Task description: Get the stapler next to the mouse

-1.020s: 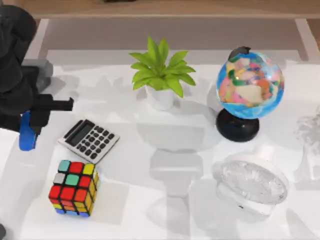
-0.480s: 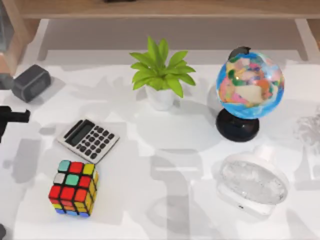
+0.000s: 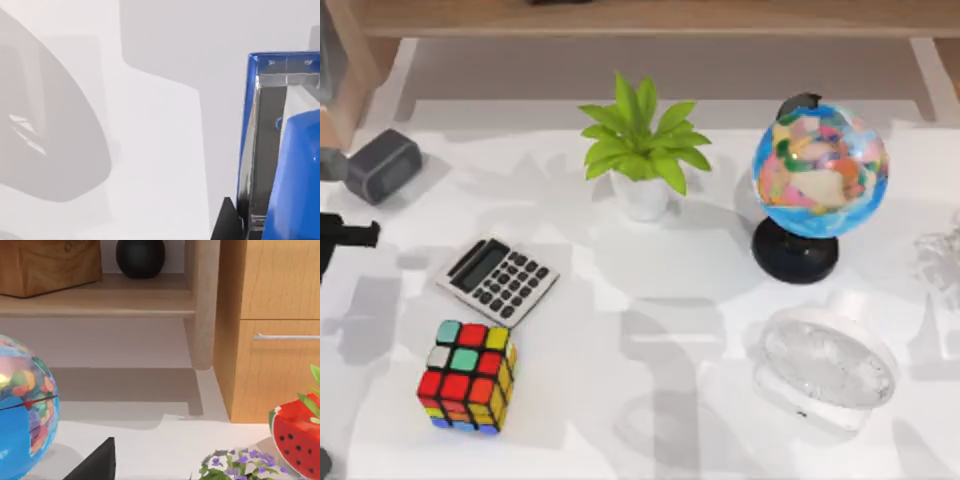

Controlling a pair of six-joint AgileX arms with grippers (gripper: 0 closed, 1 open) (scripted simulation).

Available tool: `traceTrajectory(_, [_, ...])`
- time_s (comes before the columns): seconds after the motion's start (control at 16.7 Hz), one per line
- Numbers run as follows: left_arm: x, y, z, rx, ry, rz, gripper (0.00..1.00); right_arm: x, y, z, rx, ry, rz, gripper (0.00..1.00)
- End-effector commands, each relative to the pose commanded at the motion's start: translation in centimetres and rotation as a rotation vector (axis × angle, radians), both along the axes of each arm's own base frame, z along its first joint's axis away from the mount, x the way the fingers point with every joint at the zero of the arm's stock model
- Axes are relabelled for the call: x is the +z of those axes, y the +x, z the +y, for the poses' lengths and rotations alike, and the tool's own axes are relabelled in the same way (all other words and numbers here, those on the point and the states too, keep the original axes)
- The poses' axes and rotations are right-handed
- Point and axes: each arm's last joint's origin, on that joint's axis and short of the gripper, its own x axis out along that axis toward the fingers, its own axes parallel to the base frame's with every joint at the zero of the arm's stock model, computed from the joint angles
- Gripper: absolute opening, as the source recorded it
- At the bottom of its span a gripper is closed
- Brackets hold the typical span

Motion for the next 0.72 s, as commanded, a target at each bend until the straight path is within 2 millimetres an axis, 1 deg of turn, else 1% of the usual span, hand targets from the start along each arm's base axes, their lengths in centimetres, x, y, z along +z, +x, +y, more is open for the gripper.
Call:
traceTrajectory(0.48, [-0.64,0.07,0.31,-0.005,0.073,0.005,0.0,0.0,0.0,0.0,0.0,0.0,0.0,1.0])
traceTrajectory(0.72, [-0.7,0.09,0.31,-0.003,0.071,-0.009,0.0,0.0,0.0,0.0,0.0,0.0,0.0,1.0])
